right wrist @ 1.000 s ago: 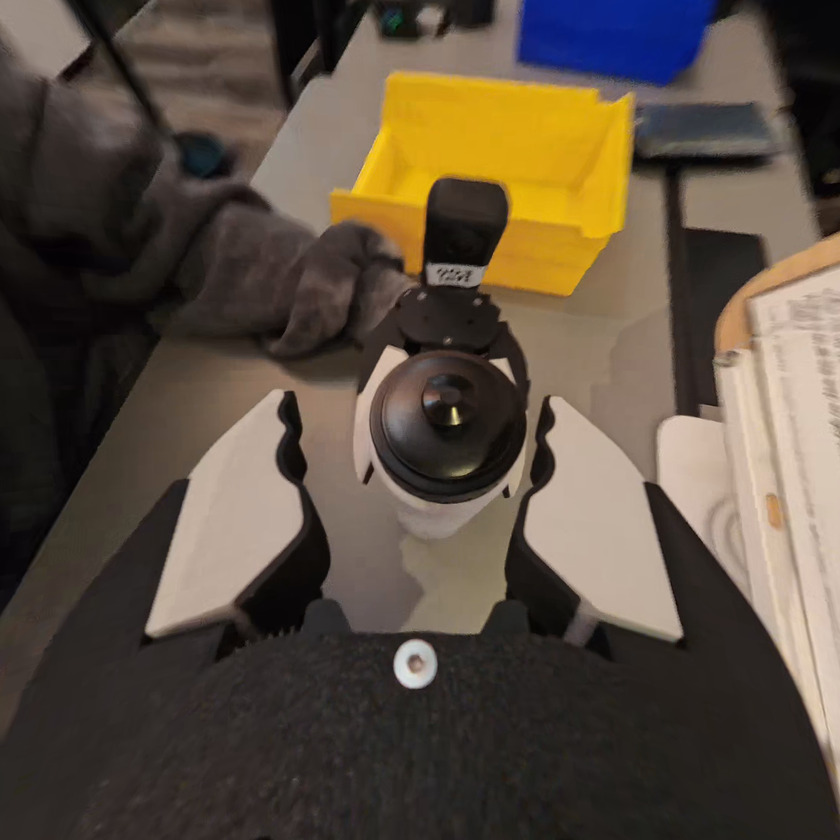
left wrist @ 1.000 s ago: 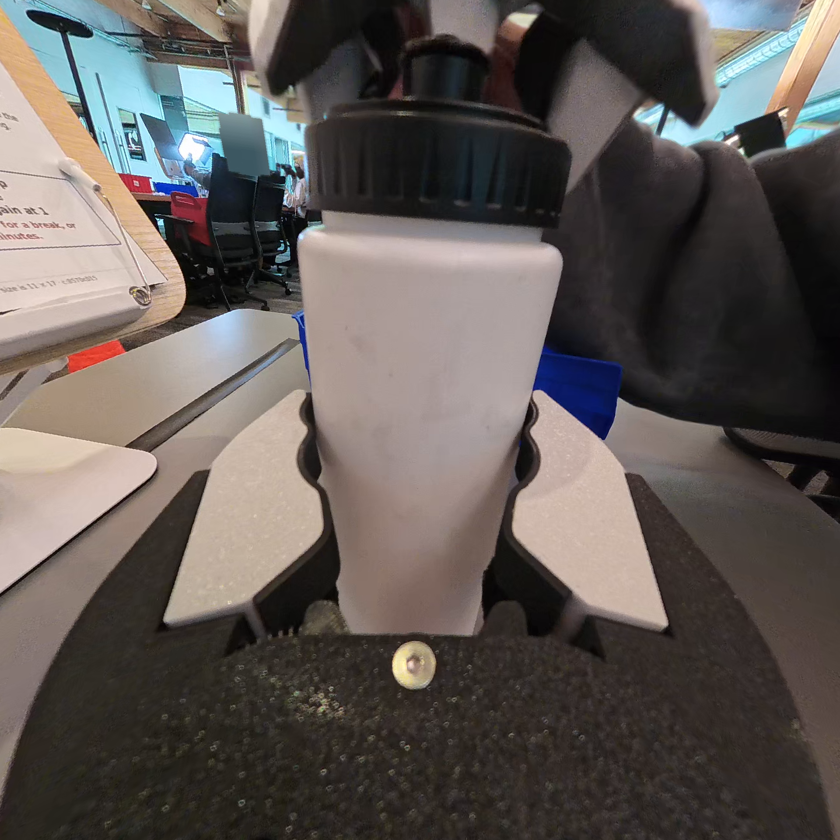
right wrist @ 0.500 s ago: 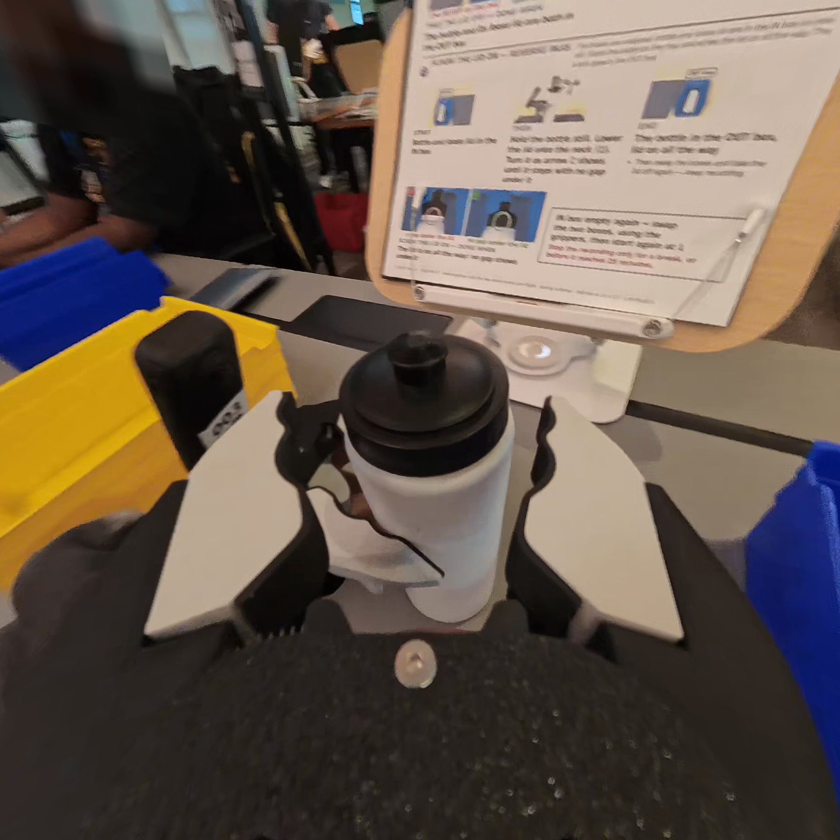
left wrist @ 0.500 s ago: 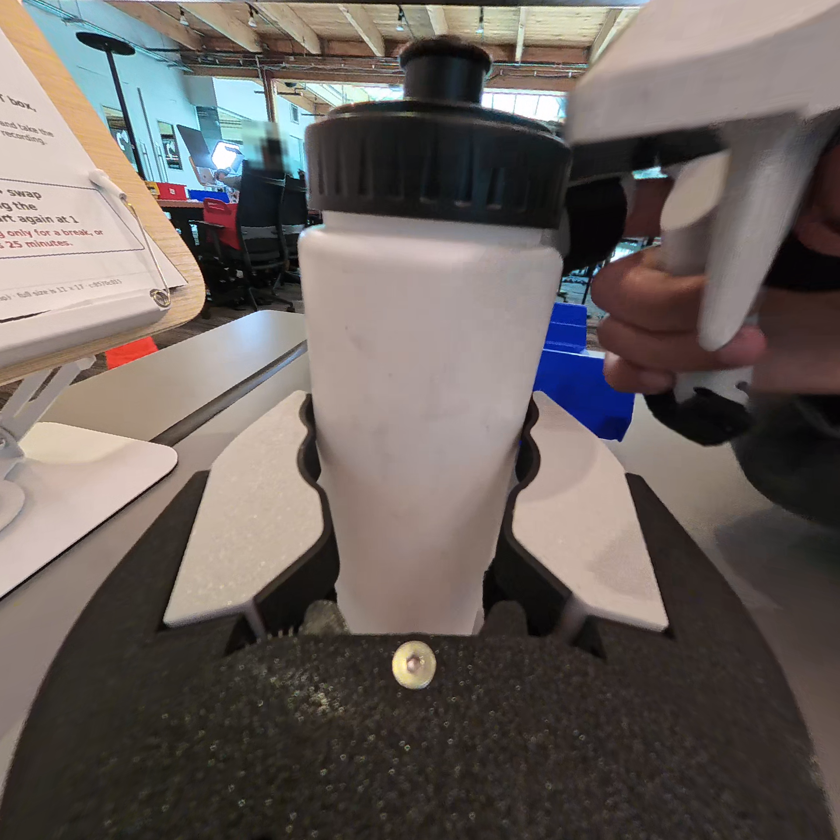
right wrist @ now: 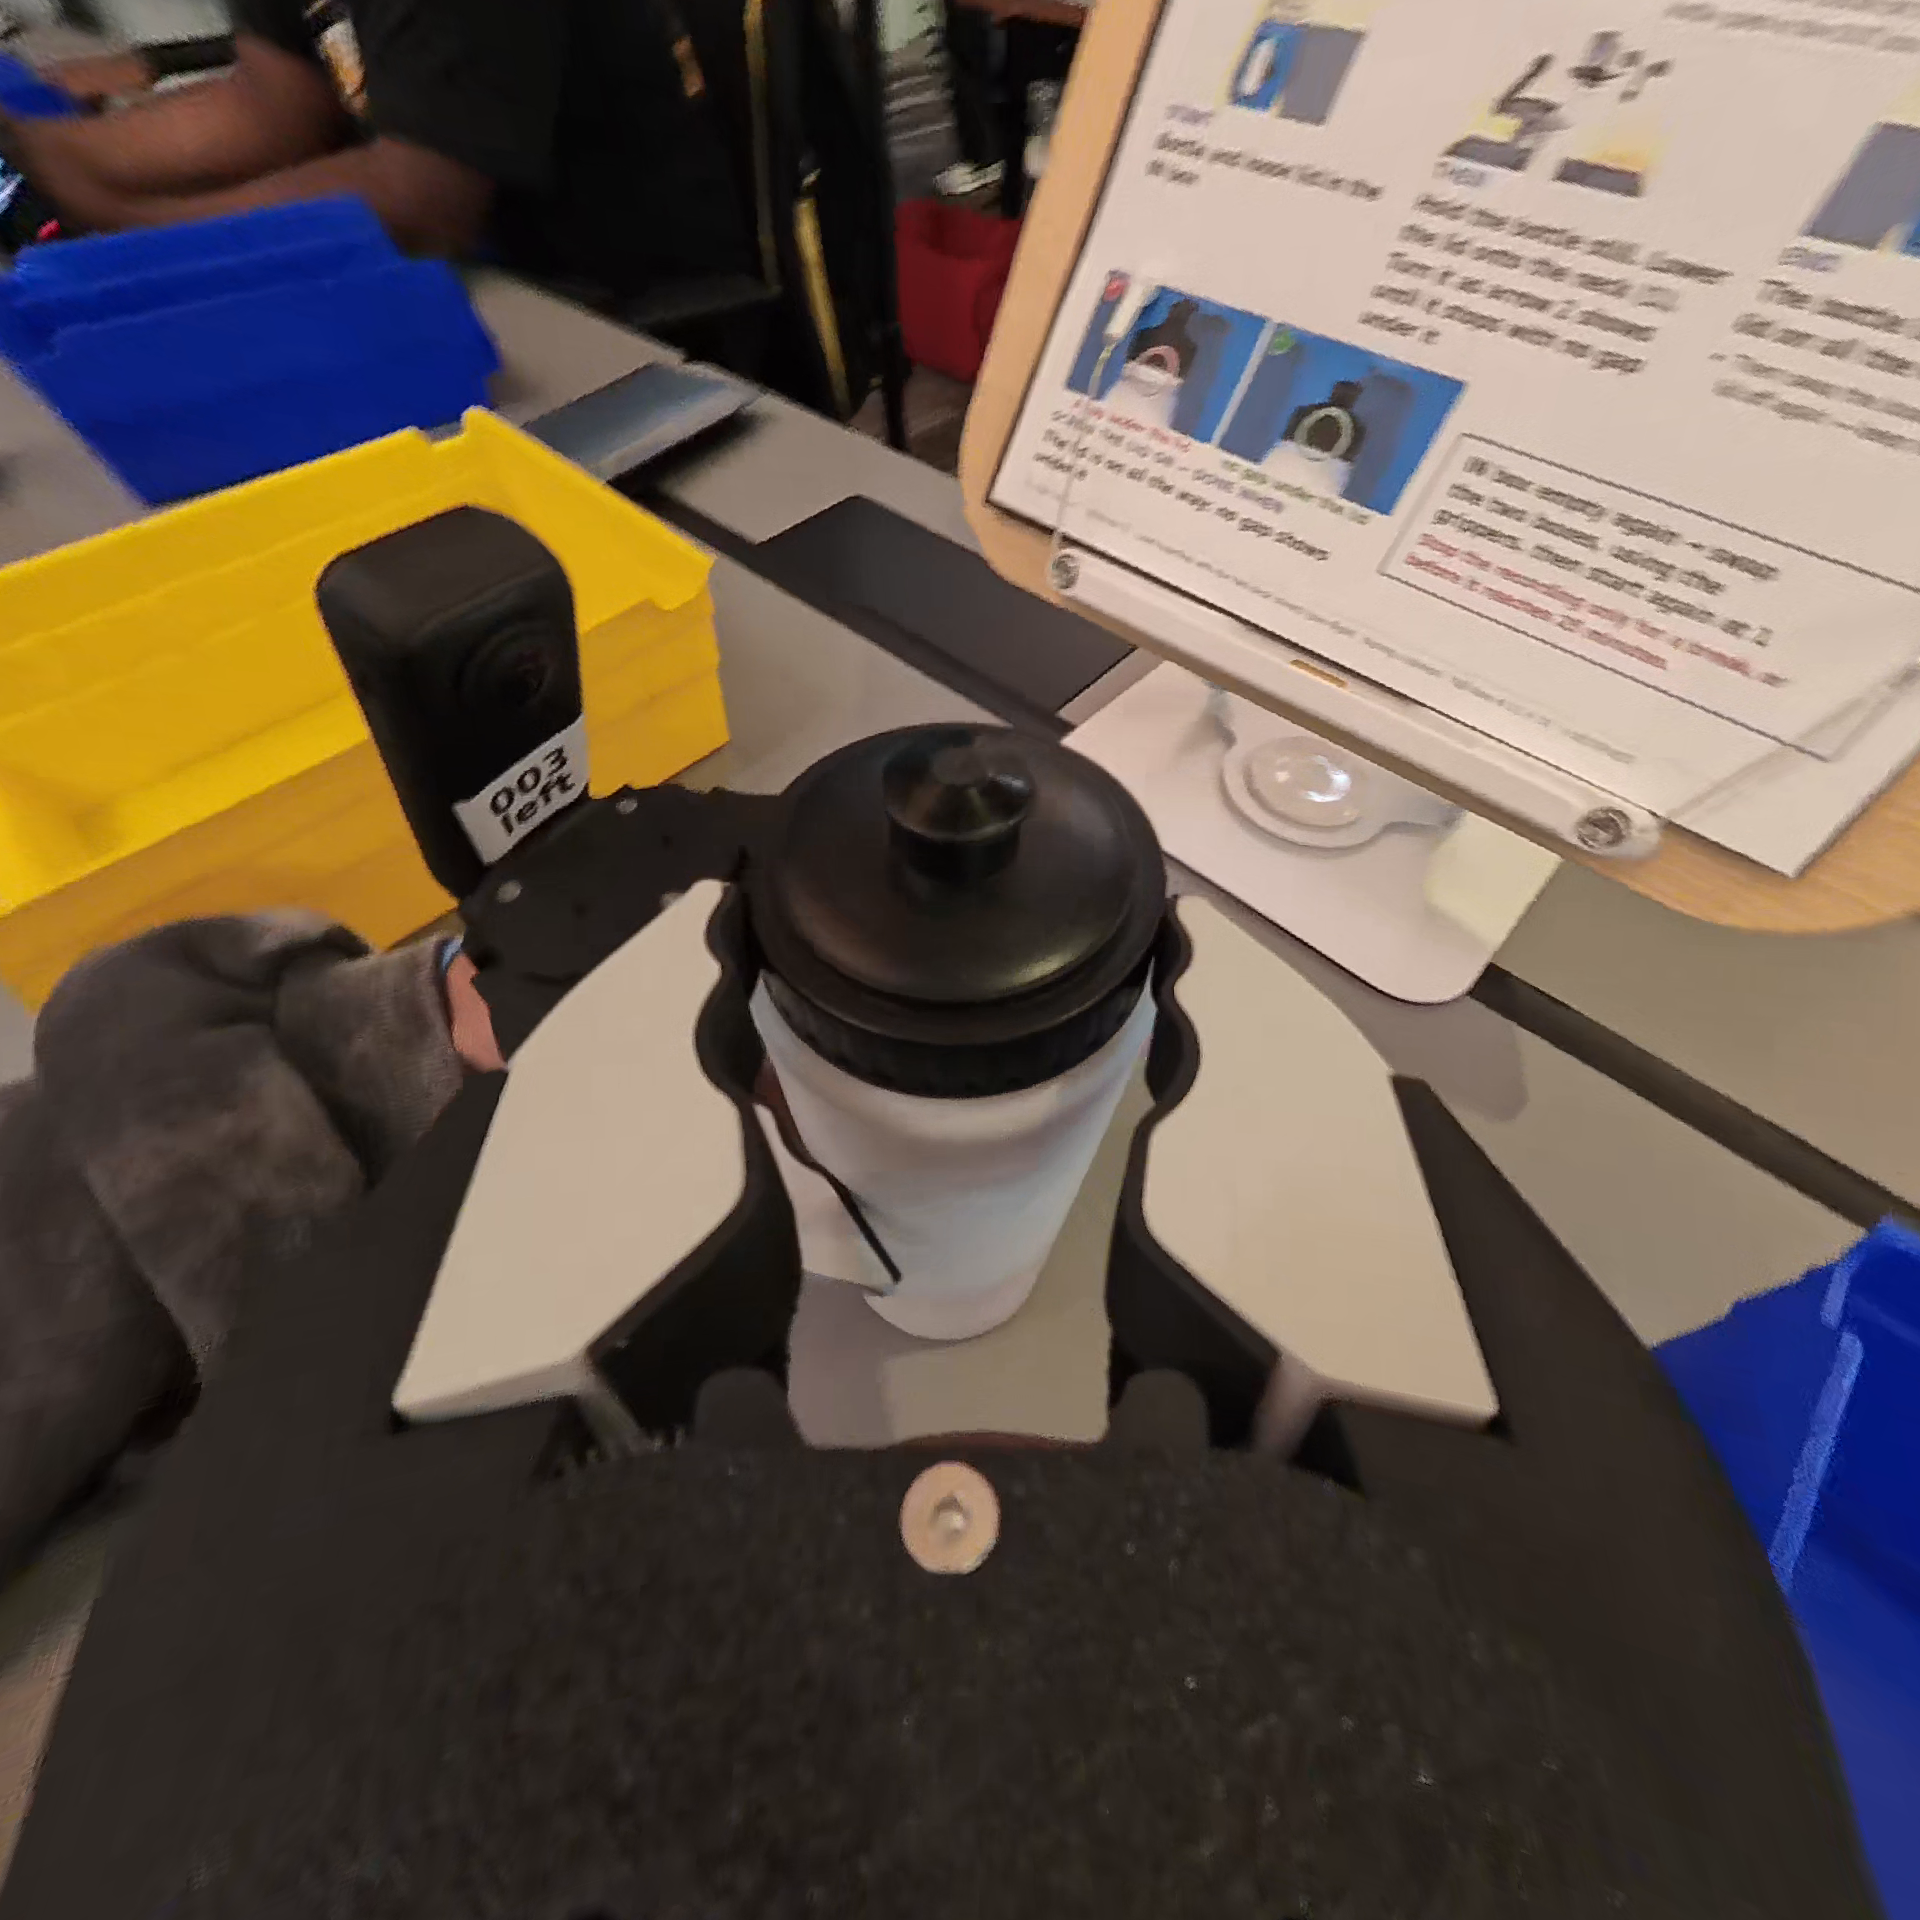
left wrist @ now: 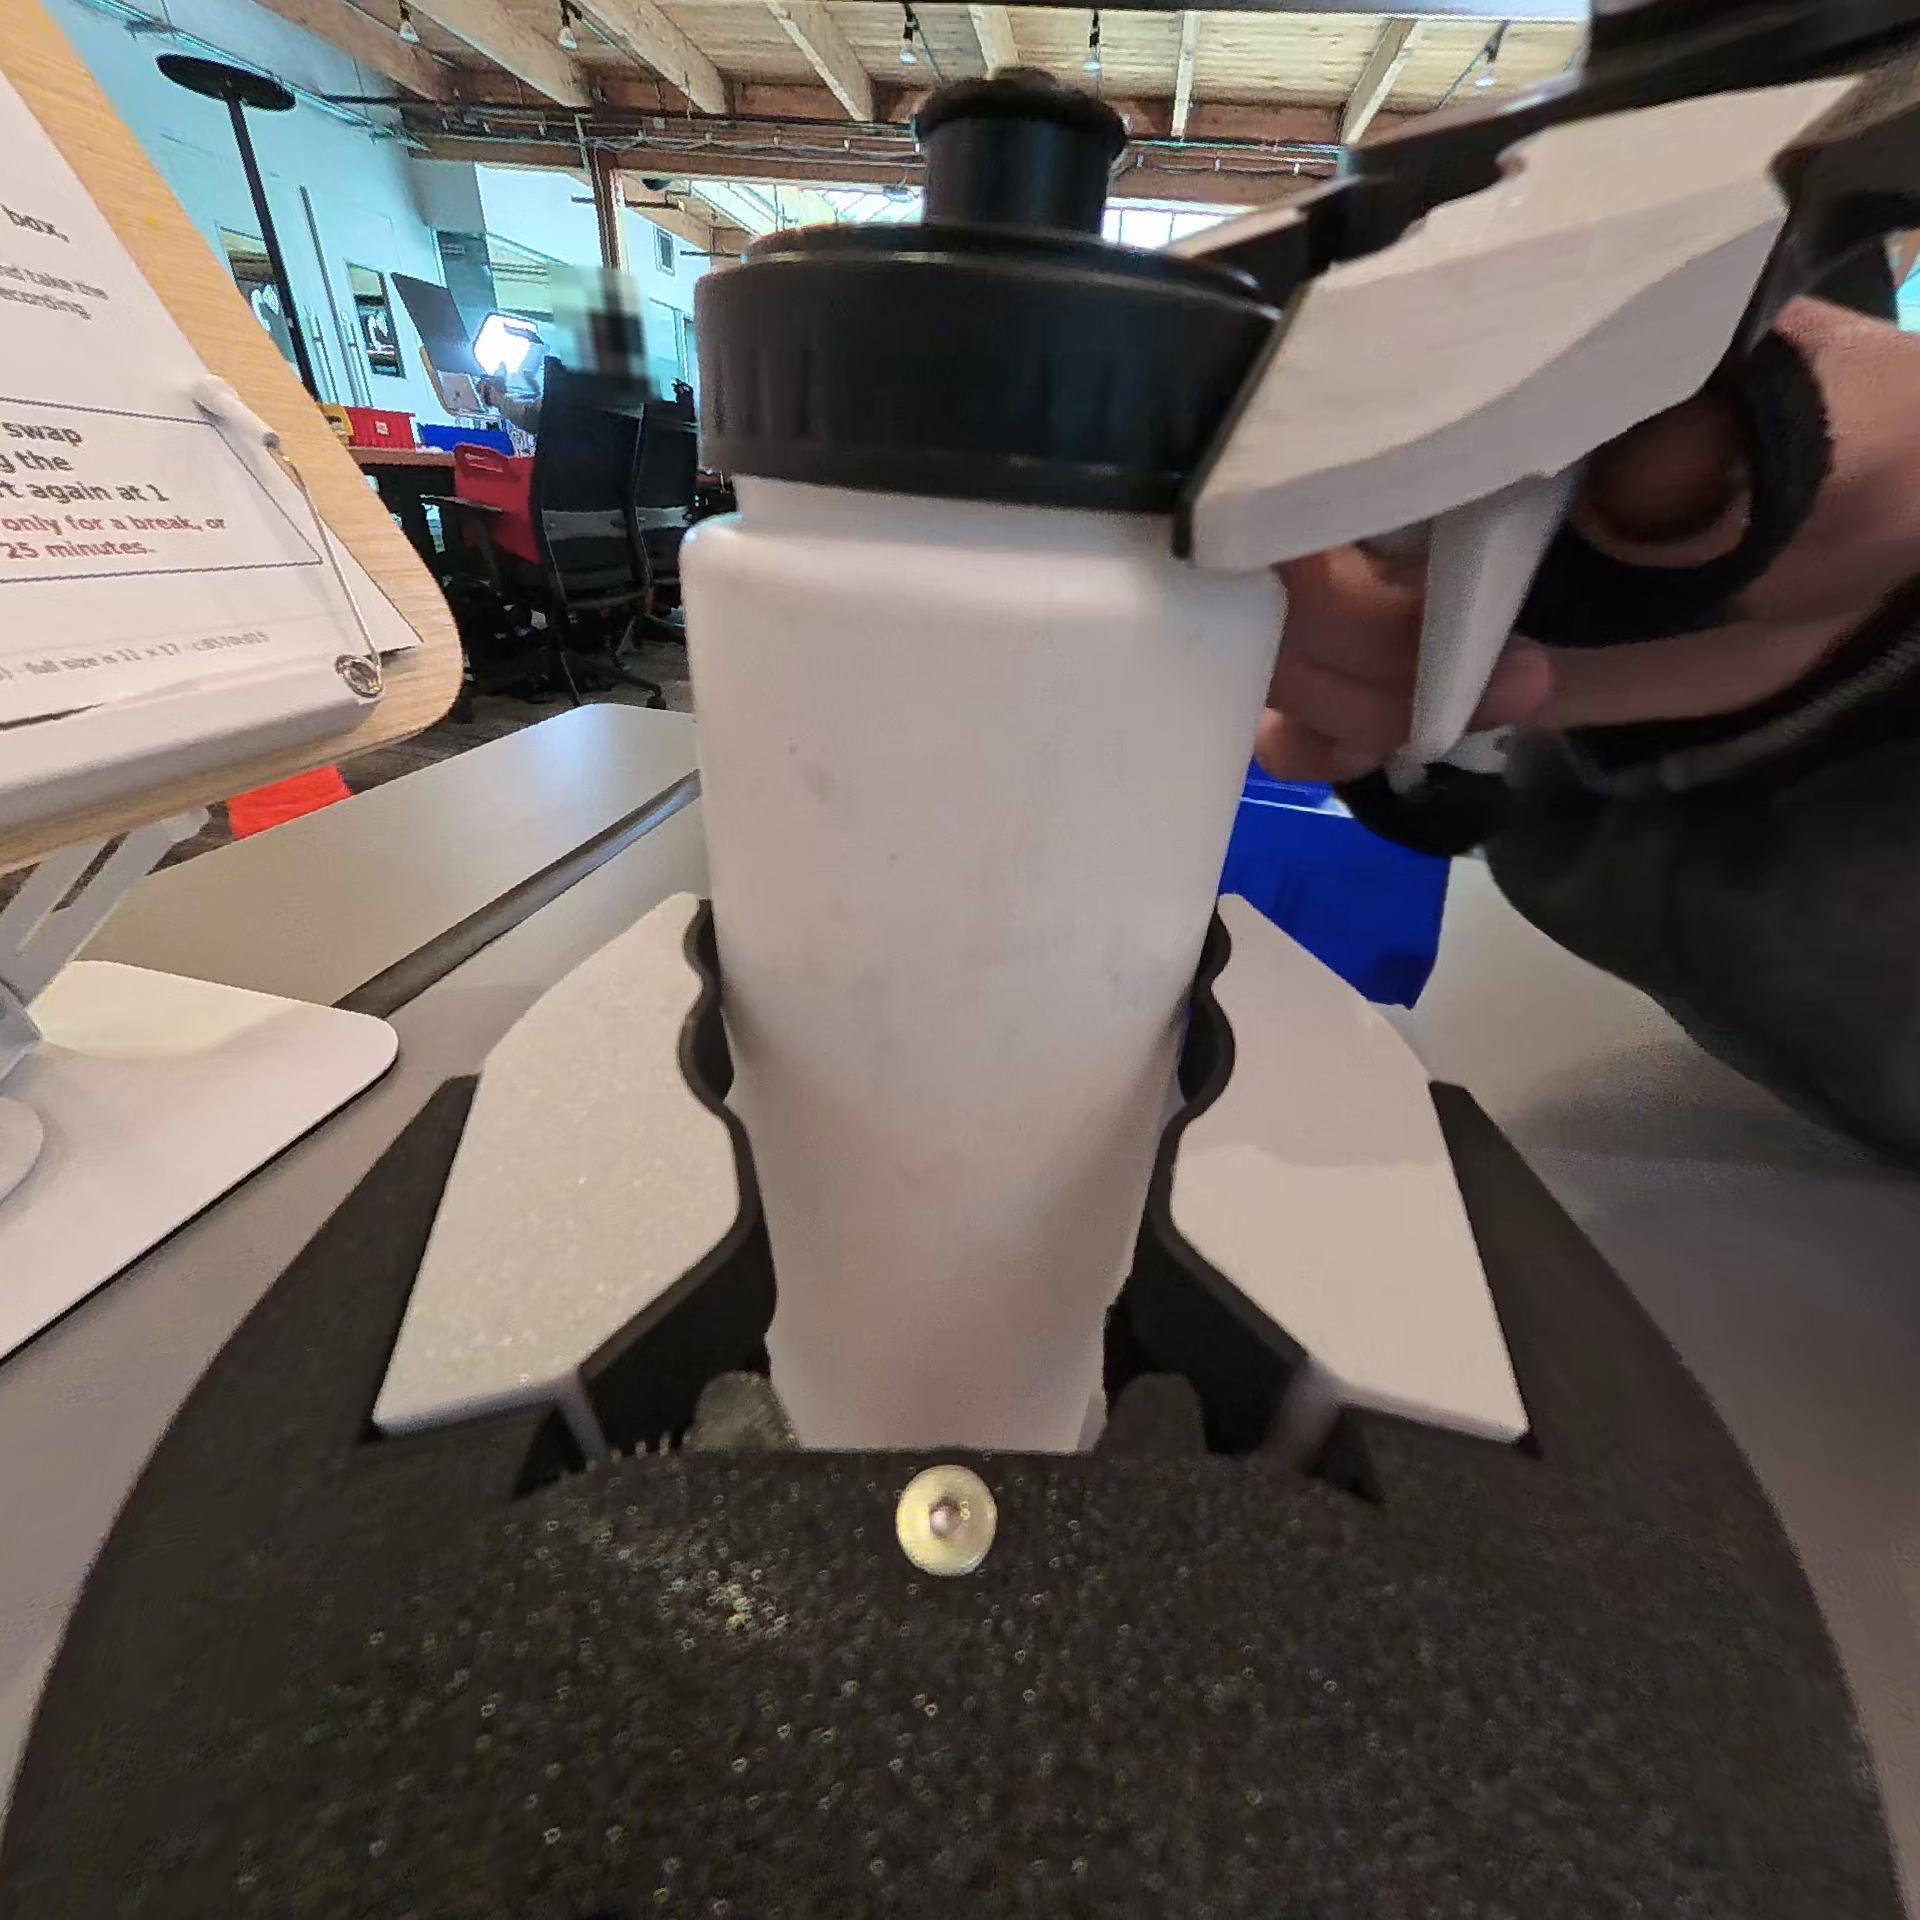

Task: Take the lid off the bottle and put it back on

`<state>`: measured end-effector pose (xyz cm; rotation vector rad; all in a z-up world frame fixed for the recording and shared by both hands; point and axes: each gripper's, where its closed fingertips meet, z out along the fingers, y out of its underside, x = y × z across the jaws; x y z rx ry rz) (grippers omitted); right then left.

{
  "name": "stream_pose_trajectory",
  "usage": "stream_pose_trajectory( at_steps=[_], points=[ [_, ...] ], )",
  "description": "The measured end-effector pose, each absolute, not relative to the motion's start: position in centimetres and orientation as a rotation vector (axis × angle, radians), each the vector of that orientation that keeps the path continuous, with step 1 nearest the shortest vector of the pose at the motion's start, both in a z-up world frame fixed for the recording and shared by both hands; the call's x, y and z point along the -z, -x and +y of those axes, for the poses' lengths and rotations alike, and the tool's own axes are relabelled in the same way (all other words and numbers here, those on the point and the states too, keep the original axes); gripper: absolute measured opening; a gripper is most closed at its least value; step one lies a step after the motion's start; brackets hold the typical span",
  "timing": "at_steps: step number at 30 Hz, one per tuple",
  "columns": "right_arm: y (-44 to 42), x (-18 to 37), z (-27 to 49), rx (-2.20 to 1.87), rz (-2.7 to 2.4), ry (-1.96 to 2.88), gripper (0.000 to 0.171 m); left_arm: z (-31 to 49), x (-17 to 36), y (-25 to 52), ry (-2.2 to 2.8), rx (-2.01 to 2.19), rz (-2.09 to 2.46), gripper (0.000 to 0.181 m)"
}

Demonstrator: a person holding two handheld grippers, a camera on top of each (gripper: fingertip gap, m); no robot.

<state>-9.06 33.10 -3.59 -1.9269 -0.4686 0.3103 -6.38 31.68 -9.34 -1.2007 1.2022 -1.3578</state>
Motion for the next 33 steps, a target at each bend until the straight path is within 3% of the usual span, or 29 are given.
stream_pose_trajectory(
  at_steps=[23, 29, 33],
  points=[
    [9.4, 4.0, 32.2, -0.760, -2.109, 1.469, 0.075, 31.6, 9.4, 6.5, 1.191, 1.397, 1.234, 0.085],
    [9.4, 4.0, 32.0, -0.722, -2.183, 1.450, 0.075, 31.4, 9.4, 6.6, 1.187, 1.402, 1.237, 0.085],
    [9.9, 1.7, 31.5, -0.687, -1.941, 1.438, 0.076, 31.5, 9.4, 6.5, 1.194, 1.412, 1.229, 0.085]
  ],
)
